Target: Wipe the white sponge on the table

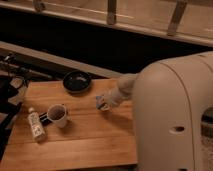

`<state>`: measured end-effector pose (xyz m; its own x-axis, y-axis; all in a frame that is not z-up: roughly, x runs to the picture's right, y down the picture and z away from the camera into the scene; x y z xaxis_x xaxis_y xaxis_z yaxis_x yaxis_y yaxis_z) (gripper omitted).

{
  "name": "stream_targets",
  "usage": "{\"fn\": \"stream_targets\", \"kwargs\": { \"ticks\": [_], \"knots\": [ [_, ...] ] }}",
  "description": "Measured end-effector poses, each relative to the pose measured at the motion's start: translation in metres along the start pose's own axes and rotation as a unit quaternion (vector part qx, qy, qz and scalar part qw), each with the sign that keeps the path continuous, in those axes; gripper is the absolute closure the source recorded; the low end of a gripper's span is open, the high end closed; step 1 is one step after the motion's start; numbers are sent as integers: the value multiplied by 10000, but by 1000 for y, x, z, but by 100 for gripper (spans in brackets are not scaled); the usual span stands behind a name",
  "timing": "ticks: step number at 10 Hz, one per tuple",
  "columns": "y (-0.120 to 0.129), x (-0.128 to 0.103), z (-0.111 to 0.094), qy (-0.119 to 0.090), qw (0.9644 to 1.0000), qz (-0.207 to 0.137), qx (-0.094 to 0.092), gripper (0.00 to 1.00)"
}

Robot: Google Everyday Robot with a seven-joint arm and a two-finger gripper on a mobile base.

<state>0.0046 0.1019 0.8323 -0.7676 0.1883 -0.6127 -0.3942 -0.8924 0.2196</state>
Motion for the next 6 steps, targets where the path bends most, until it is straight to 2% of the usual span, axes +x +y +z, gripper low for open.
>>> {"fn": "stream_targets", "kwargs": {
  "ticks": [1, 2, 4, 6],
  "knots": [
    [-9, -22, -6, -168, 9986, 510, -11, 100],
    [-11, -34, -9, -277, 9970, 728, -44, 100],
    [-9, -56, -11, -465, 9953, 832, -154, 100],
    [8, -68, 0, -577, 9943, 827, -353, 100]
  ]
}}
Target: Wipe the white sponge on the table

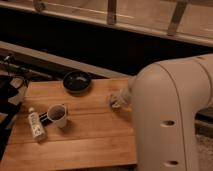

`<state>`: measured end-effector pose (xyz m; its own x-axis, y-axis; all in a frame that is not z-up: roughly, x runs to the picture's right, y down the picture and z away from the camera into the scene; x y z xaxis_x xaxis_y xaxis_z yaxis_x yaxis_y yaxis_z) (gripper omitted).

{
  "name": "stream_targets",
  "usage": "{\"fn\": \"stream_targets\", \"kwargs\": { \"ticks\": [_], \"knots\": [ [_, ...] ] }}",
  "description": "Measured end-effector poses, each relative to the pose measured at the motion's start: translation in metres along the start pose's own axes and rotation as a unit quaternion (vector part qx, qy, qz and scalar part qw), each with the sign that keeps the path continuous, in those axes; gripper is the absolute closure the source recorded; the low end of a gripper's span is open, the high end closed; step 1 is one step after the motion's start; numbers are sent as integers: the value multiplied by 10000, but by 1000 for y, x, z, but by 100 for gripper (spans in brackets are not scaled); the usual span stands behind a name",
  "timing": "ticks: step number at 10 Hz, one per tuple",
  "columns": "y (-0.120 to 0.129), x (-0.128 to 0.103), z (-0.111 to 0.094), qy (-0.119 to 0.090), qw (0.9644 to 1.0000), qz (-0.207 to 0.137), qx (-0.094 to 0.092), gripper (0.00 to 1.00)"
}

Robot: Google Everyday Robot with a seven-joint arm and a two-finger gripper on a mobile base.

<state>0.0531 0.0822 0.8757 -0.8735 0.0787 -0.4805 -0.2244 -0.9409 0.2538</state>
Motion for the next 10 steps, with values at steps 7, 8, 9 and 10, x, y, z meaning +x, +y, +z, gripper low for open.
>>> {"fn": "stream_targets", "kwargs": {
  "ticks": [7, 8, 9, 10],
  "knots": [
    [9, 46, 11, 321, 9974, -620, -199, 100],
    [5, 68, 6, 506, 9946, -898, -154, 100],
    [2, 84, 6, 666, 9919, -1080, -18, 100],
    [-4, 96, 7, 832, 9875, -1296, 341, 100]
  ]
}}
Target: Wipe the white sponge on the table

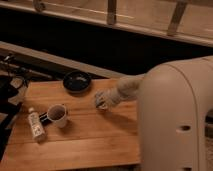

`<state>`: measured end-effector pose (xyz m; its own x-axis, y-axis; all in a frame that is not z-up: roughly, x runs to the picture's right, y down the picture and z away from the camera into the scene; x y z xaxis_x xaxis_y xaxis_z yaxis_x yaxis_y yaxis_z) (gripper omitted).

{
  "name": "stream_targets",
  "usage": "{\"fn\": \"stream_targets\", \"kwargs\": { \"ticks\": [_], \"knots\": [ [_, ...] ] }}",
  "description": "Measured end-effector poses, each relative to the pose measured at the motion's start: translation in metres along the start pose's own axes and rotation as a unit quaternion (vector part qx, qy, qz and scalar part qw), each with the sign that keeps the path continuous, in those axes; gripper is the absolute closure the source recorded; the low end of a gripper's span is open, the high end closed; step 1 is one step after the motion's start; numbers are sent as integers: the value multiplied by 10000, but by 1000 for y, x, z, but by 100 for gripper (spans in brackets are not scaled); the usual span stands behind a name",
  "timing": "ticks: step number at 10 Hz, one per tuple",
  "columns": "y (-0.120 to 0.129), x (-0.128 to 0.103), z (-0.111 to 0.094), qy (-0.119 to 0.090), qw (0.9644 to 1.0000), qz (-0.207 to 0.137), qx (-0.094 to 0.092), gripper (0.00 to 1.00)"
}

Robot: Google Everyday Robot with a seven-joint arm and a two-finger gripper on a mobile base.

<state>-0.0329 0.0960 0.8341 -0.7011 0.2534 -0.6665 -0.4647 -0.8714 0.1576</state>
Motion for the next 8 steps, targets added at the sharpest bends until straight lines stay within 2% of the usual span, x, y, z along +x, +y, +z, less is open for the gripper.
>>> {"fn": "stream_targets", "kwargs": {
  "ticks": [1, 2, 3, 4, 5, 7, 8],
  "knots": [
    [-5, 10, 3, 193, 9984, -111, 516, 99],
    [-11, 11, 0, 243, 9967, -81, 772, 95],
    [-20, 9, -5, 223, 9956, -42, 909, 91],
    [-28, 5, -12, 210, 9958, -77, 883, 93],
    [-34, 2, -18, 209, 9962, -115, 843, 99],
    [-30, 9, -14, 269, 9960, -209, 827, 100],
    [-21, 16, -8, 318, 9952, -274, 888, 100]
  ]
}}
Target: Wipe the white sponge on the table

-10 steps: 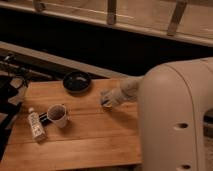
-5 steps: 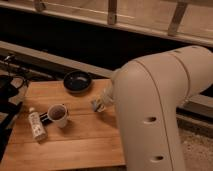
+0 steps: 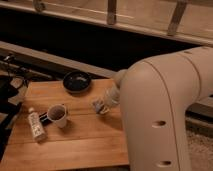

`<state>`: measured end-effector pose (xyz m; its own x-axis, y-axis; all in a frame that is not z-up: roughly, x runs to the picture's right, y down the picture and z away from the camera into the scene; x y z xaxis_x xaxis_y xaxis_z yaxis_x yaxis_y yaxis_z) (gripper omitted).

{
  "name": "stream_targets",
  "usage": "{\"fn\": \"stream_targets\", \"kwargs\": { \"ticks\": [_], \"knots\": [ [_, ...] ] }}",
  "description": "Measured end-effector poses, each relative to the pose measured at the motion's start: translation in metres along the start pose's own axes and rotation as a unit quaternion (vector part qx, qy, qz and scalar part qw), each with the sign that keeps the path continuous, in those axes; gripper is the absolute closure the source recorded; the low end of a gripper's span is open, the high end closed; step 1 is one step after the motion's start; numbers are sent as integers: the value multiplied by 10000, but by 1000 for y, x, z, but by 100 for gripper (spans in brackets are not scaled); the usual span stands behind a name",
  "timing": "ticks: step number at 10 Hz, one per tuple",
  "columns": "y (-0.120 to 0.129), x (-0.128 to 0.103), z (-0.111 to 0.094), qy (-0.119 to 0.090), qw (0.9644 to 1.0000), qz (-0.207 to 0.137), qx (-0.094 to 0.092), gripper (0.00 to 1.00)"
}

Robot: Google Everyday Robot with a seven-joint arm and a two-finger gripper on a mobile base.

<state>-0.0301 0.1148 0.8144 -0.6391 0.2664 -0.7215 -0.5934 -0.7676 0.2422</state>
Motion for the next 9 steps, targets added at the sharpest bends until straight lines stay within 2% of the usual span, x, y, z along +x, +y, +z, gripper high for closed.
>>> {"fn": "stream_targets", "kwargs": {
  "ticks": [2, 5, 9],
  "knots": [
    [14, 10, 8, 55, 9999, -116, 76, 100],
    [16, 16, 8, 109, 9994, -282, 146, 100],
    [29, 34, 18, 265, 9985, -423, 217, 100]
  ]
}}
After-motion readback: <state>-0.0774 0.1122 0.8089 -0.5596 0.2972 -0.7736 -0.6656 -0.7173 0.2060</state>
